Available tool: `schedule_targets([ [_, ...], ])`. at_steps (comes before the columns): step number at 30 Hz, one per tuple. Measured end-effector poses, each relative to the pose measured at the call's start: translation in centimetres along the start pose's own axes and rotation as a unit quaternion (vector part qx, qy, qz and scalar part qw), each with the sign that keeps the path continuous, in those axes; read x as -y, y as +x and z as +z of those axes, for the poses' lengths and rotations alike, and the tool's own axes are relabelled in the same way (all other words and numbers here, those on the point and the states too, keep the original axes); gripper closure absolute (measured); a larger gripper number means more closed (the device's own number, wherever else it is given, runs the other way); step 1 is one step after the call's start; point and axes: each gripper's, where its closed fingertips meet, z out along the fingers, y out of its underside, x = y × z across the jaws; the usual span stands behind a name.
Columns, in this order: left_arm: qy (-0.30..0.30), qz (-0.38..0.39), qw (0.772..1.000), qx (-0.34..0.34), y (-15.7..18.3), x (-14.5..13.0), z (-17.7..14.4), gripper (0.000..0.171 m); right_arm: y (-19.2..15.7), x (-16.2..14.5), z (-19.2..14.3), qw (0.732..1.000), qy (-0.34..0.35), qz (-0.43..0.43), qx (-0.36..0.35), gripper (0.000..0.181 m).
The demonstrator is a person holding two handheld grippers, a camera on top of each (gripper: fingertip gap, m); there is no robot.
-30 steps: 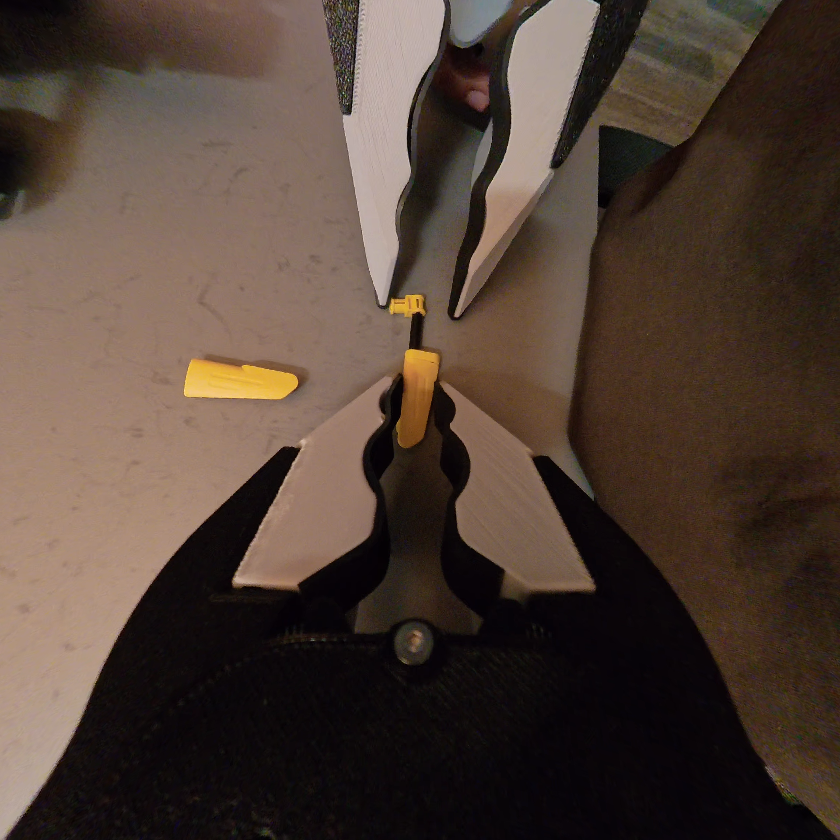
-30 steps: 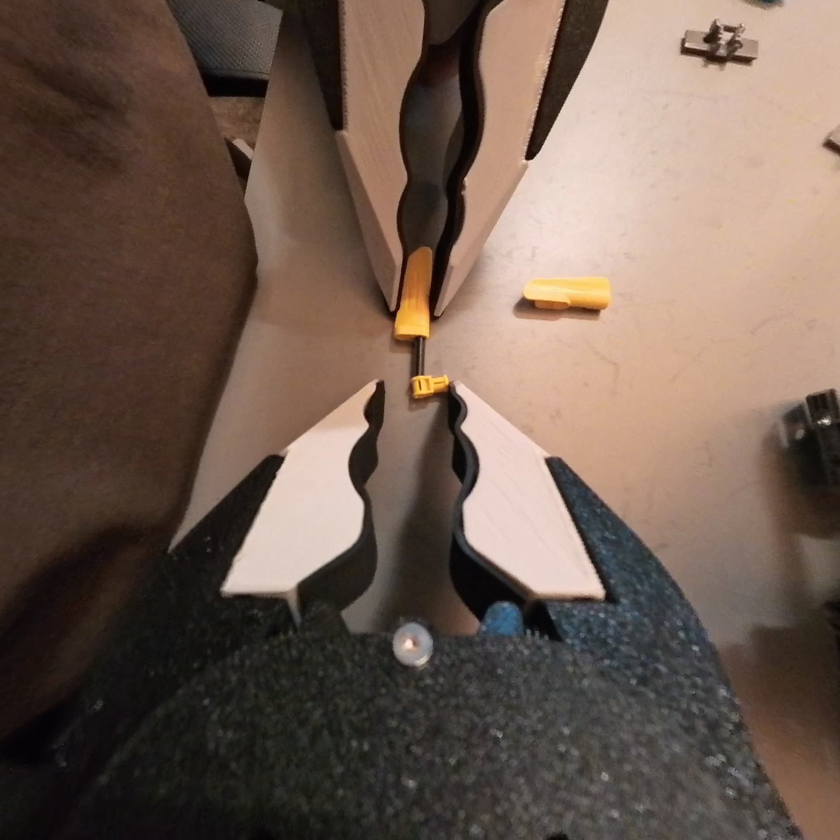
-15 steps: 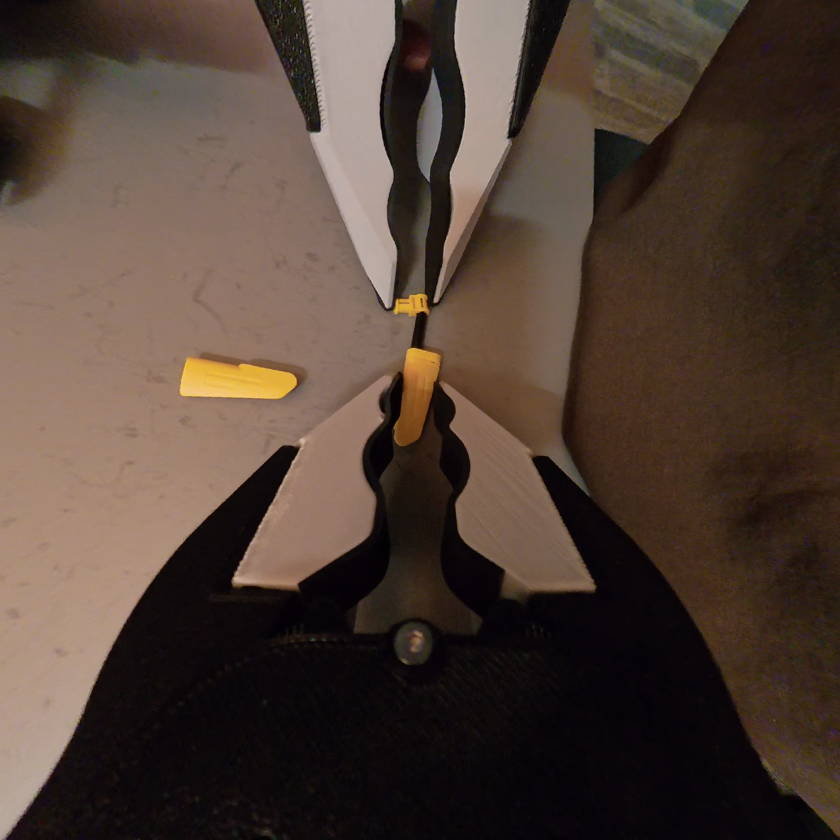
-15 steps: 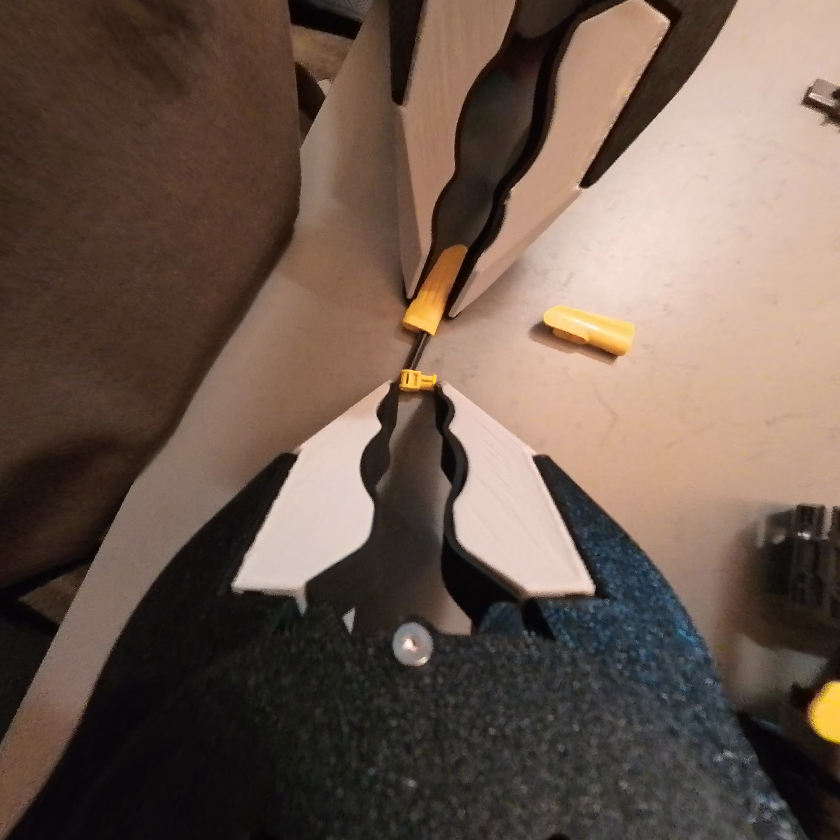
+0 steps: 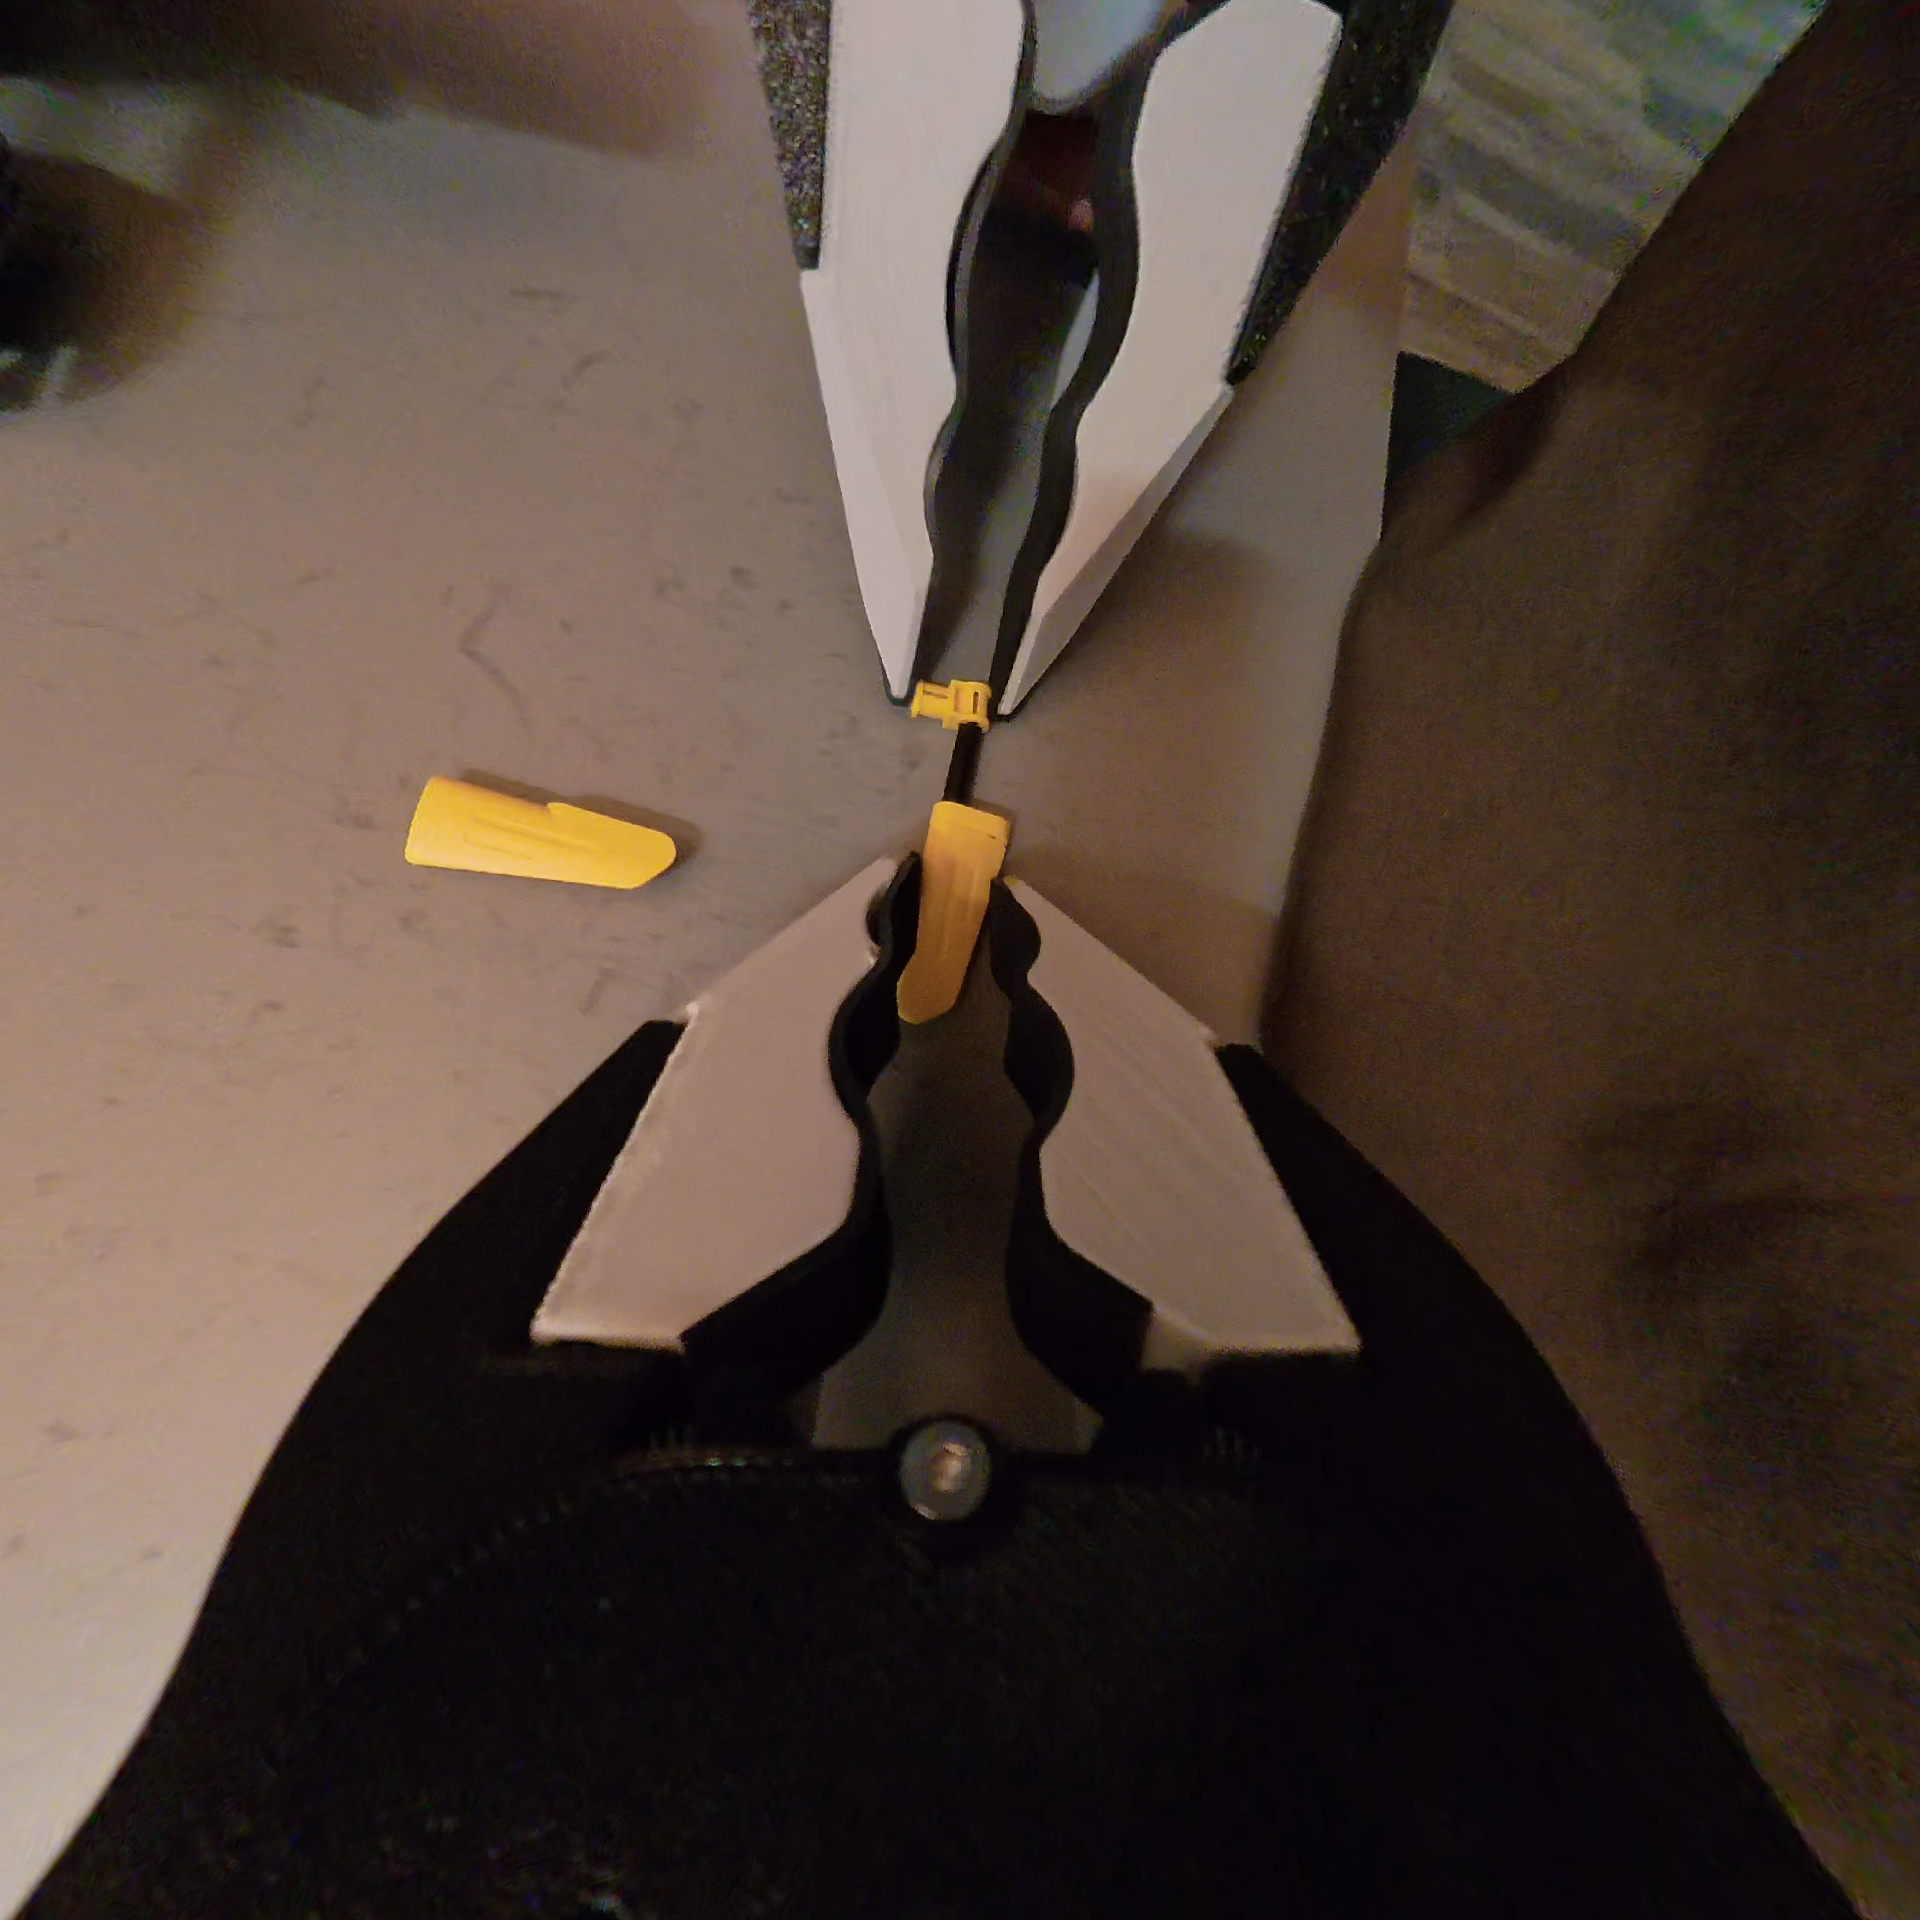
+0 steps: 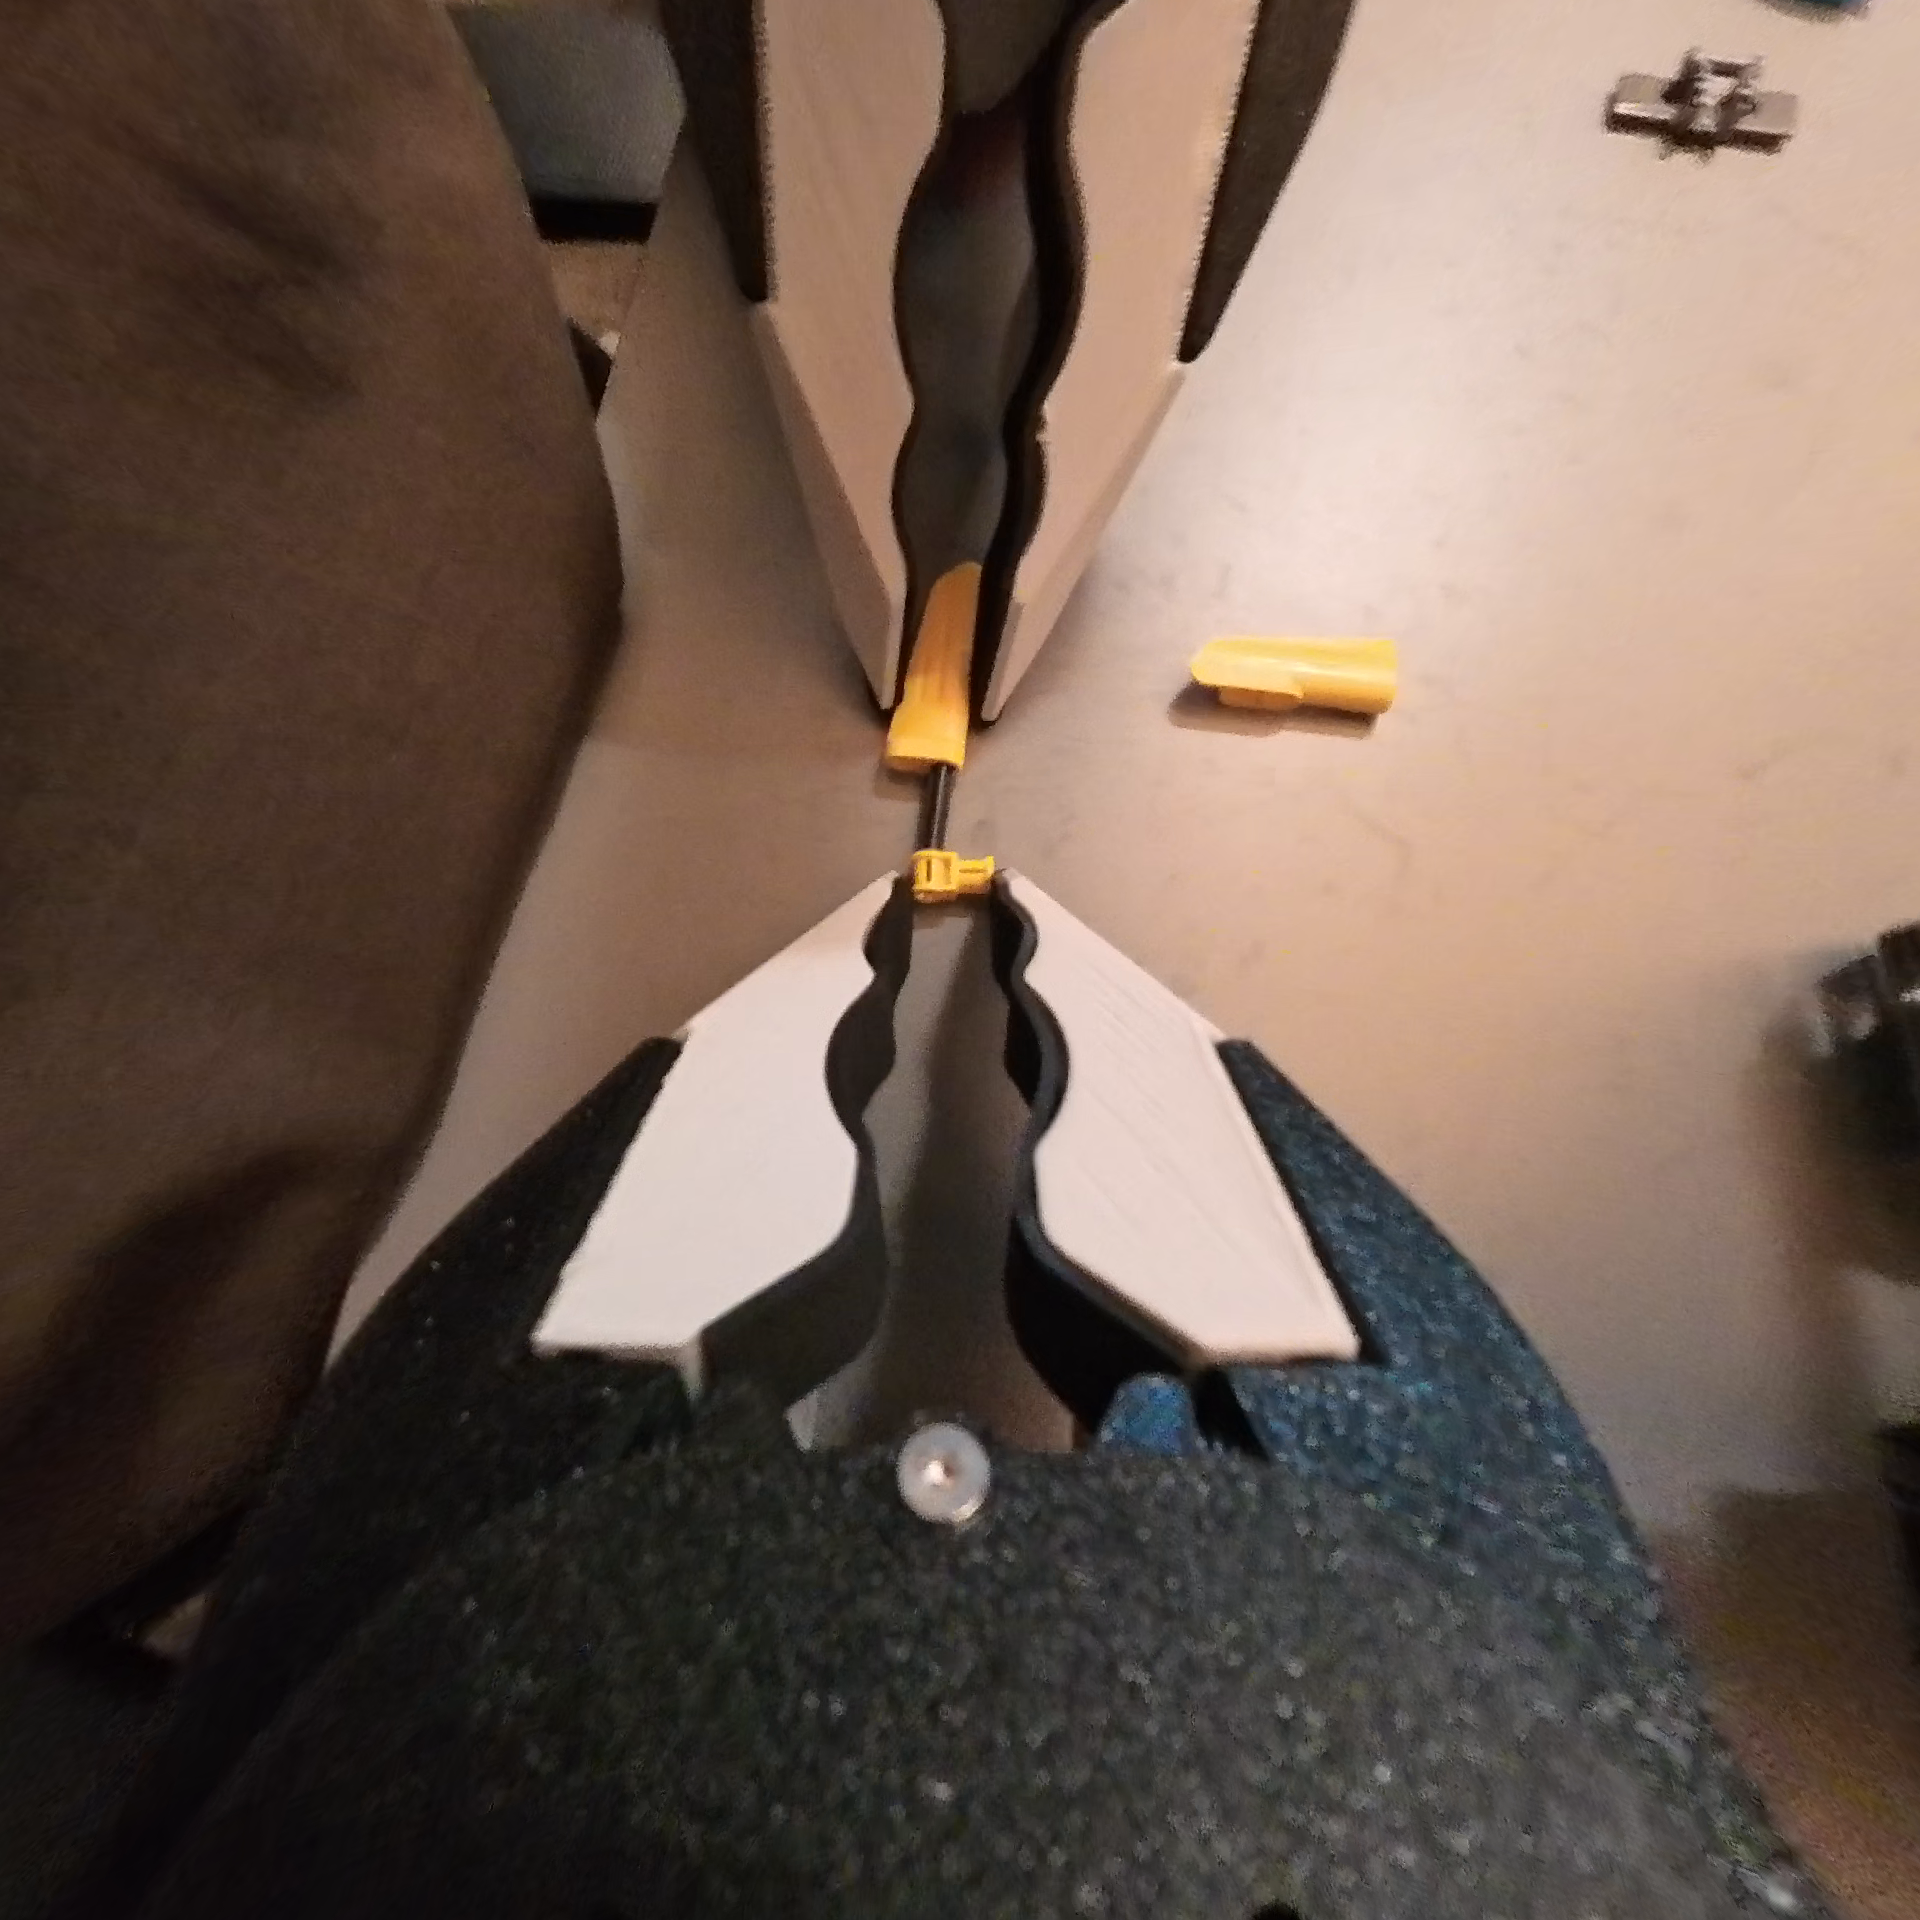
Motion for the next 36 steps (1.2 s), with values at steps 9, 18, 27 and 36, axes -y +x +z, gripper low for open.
schedule_targets([
  [9,0.007,-0.032,0.999,0.008,0.0,0.0,0.0,0.162,0.1,0.1,0.1,0.998,0.009,0.044,-0.034,0.168],
  [18,0.007,-0.019,1.000,0.020,0.3,0.4,0.6,0.162,0.2,0.9,0.9,0.996,0.015,0.076,-0.051,0.168],
  [27,0.009,-0.038,0.999,-0.002,0.4,0.4,0.5,0.162,0.1,0.9,0.9,0.997,0.012,0.056,-0.050,0.167],
  [36,0.020,-0.010,0.999,0.032,0.2,0.7,0.3,0.151,0.3,1.1,0.9,0.994,0.016,0.075,-0.074,0.166],
])
